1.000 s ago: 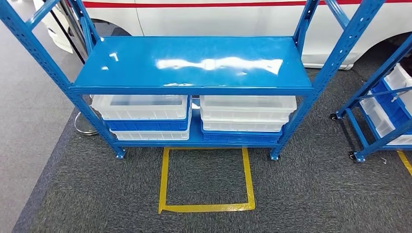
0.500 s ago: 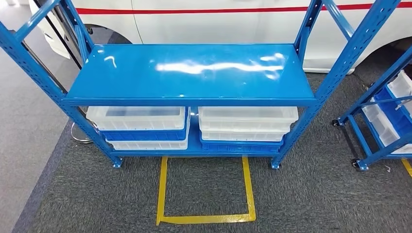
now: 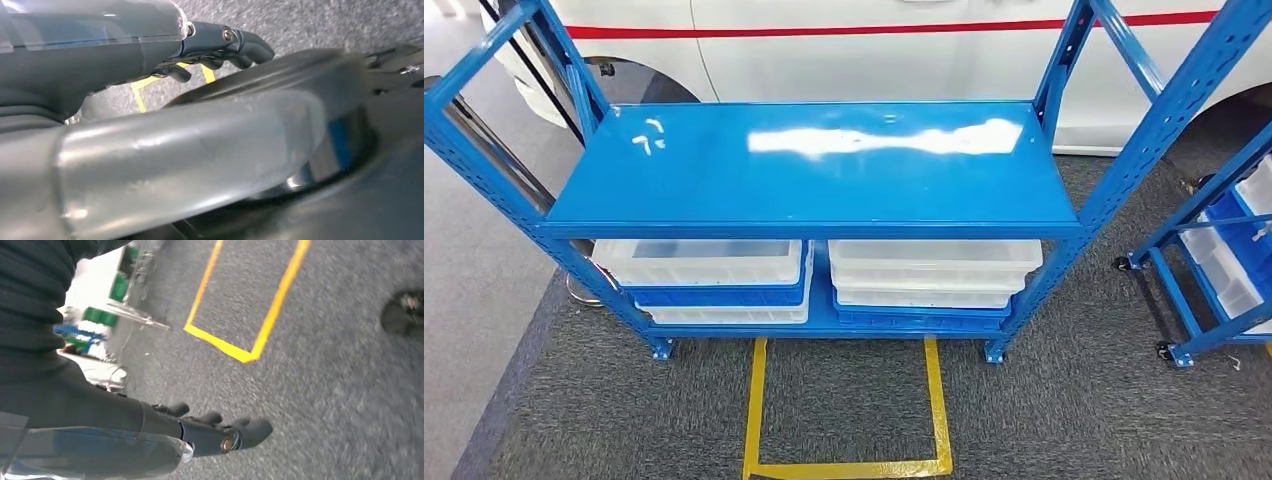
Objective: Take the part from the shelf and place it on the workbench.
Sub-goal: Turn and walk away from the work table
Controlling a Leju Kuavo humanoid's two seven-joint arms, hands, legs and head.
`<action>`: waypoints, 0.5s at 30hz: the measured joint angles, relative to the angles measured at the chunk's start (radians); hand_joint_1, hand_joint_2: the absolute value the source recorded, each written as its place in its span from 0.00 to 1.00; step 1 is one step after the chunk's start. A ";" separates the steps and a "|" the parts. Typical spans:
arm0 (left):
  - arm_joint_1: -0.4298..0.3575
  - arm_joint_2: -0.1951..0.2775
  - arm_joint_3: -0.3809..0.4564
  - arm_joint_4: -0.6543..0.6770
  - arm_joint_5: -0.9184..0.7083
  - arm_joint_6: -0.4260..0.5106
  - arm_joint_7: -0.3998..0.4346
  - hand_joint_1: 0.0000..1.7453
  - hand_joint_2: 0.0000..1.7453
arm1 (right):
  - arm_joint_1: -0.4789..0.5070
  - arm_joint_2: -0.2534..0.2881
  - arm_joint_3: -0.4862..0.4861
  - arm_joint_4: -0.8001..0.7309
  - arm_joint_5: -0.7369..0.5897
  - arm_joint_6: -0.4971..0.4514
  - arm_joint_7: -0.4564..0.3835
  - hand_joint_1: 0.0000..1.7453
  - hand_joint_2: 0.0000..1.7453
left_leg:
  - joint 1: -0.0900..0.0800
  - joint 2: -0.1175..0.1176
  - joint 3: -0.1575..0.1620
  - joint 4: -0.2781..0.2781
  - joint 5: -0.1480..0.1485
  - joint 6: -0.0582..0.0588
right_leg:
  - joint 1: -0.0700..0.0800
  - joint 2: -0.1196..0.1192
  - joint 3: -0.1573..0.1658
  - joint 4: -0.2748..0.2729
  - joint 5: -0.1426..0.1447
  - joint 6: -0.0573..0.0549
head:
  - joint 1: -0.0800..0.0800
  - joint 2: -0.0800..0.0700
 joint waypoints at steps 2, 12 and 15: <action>0.000 -0.001 -0.002 0.000 0.000 0.000 0.000 0.00 0.00 | -0.001 0.000 0.000 0.000 0.000 0.000 0.000 0.00 1.00 | 0.009 -0.001 0.032 -0.023 0.015 0.007 | 0.002 0.001 0.006 0.025 -0.007 0.009 | 0.001 0.000; -0.001 -0.001 -0.004 0.010 0.001 0.009 0.000 0.00 0.00 | 0.004 -0.005 -0.006 0.001 0.000 0.003 -0.002 0.00 1.00 | 0.030 -0.006 0.118 -0.031 -0.046 -0.023 | -0.026 0.000 -0.123 0.042 0.069 0.052 | 0.004 0.000; -0.005 0.003 -0.007 0.016 0.002 0.015 -0.002 0.00 0.00 | 0.002 -0.004 -0.008 0.000 0.000 0.003 -0.003 0.00 1.00 | 0.026 -0.004 0.125 -0.026 -0.061 -0.041 | -0.023 0.001 -0.120 0.019 0.066 0.022 | 0.004 0.000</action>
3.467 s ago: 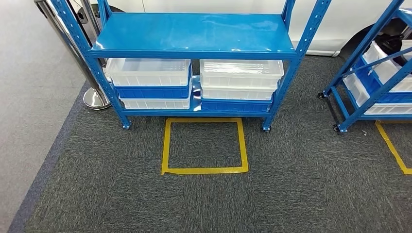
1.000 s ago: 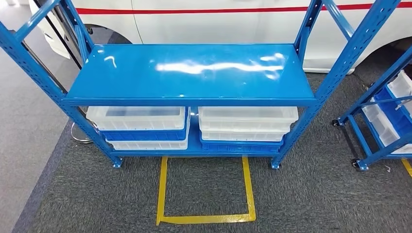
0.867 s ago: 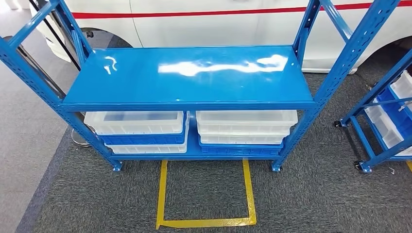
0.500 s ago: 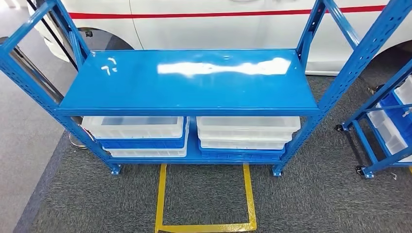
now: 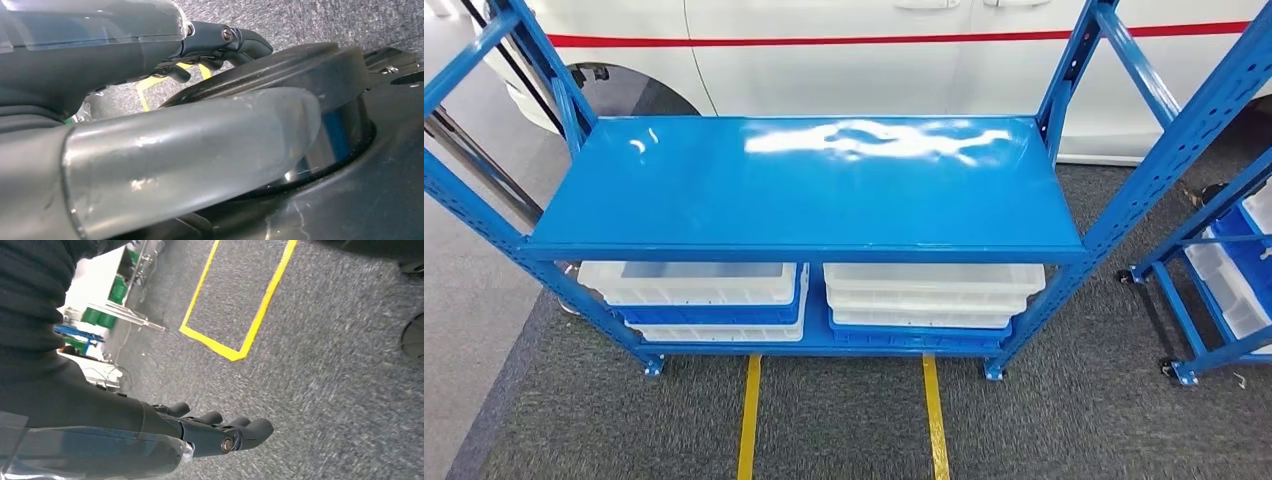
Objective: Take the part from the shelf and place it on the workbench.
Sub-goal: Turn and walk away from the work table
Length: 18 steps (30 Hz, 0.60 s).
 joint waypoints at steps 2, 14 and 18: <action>-0.002 0.002 -0.003 0.003 0.001 0.004 -0.002 0.00 0.00 | 0.001 0.000 -0.001 0.000 0.000 0.000 0.000 0.00 1.00 | 0.001 0.001 -0.001 0.028 -0.005 -0.009 | -0.002 -0.001 0.018 -0.007 -0.003 -0.015 | 0.000 0.000; -0.018 0.009 -0.009 0.032 0.012 0.010 -0.019 0.00 0.00 | 0.000 0.002 -0.004 0.000 0.002 0.002 -0.001 0.00 1.00 | -0.017 0.005 -0.153 0.061 0.080 0.023 | 0.010 0.004 0.109 -0.019 -0.073 -0.018 | -0.001 0.000; -0.031 0.015 -0.012 0.059 0.025 0.009 -0.042 0.00 0.00 | -0.003 0.003 -0.006 0.000 0.003 0.005 -0.008 0.00 1.00 | -0.014 0.004 -0.135 0.029 0.103 0.013 | 0.015 0.003 0.124 -0.032 -0.069 -0.018 | -0.002 0.000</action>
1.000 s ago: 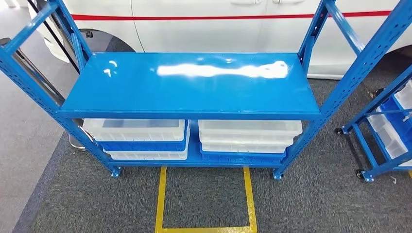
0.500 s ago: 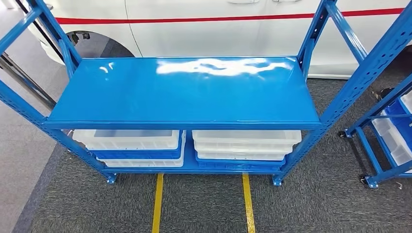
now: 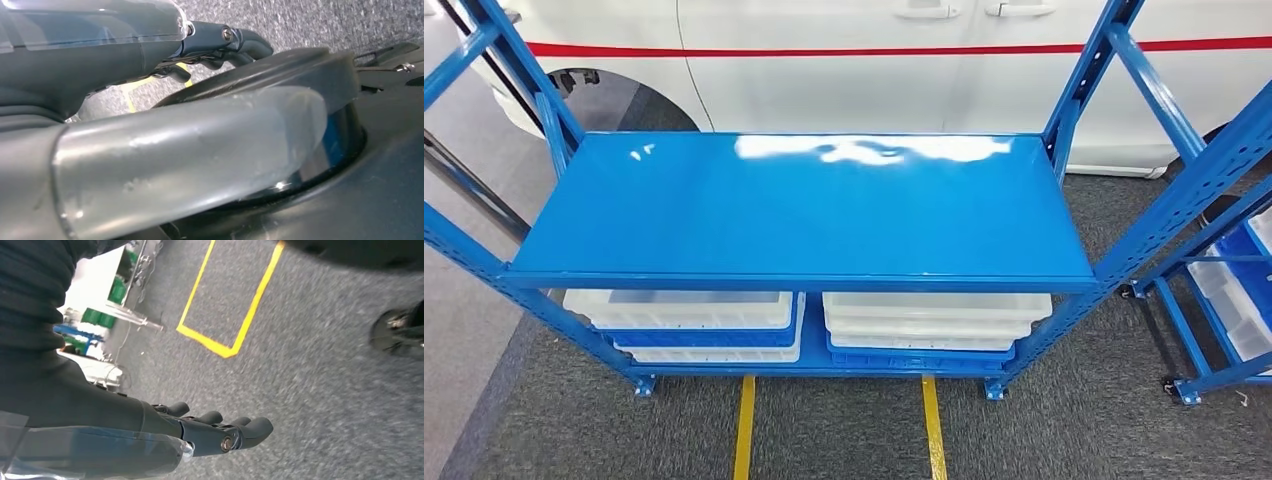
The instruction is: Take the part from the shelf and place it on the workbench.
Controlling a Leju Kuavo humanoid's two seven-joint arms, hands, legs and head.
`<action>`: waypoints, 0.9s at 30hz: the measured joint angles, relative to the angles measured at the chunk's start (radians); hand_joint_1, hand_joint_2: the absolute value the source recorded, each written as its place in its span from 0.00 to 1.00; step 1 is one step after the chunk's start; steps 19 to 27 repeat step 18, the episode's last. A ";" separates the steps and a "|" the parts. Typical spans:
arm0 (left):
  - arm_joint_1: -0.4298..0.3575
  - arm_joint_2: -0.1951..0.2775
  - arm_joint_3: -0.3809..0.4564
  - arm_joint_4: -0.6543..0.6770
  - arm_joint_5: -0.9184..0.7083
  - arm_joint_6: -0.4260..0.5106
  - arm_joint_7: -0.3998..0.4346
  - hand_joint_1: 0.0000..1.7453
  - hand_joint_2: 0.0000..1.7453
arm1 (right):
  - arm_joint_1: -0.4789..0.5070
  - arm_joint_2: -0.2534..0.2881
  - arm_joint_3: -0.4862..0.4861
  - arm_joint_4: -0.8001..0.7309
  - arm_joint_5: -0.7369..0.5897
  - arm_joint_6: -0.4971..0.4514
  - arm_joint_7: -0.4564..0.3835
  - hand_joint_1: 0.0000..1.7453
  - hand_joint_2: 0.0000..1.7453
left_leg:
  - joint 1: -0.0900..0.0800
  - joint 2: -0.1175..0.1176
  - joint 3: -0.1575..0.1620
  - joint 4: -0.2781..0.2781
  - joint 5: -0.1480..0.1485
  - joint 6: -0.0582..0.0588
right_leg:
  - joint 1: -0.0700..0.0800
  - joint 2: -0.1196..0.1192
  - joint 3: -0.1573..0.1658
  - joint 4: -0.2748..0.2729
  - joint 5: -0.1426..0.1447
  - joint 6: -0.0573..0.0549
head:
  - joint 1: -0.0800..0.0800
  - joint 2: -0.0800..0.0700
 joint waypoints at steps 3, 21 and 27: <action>-0.006 0.004 -0.001 0.017 0.007 0.007 -0.008 0.00 0.75 | -0.002 -0.001 -0.002 0.000 0.000 0.000 -0.005 0.00 1.00 | 0.000 -0.001 0.010 -0.009 -0.004 0.003 | 0.000 -0.002 0.018 -0.026 -0.004 -0.002 | 0.000 0.000; -0.035 0.015 -0.010 0.066 0.026 0.040 -0.016 0.00 1.00 | -0.002 -0.001 -0.027 0.000 -0.005 0.029 -0.013 0.00 1.00 | -0.003 -0.001 0.022 -0.011 -0.014 0.016 | -0.001 -0.003 0.037 -0.046 -0.005 0.012 | 0.000 0.000; -0.035 0.015 -0.010 0.066 0.026 0.040 -0.016 0.00 1.00 | -0.002 -0.001 -0.027 0.000 -0.005 0.029 -0.013 0.00 1.00 | -0.003 -0.001 0.022 -0.011 -0.014 0.016 | -0.001 -0.003 0.037 -0.046 -0.005 0.012 | 0.000 0.000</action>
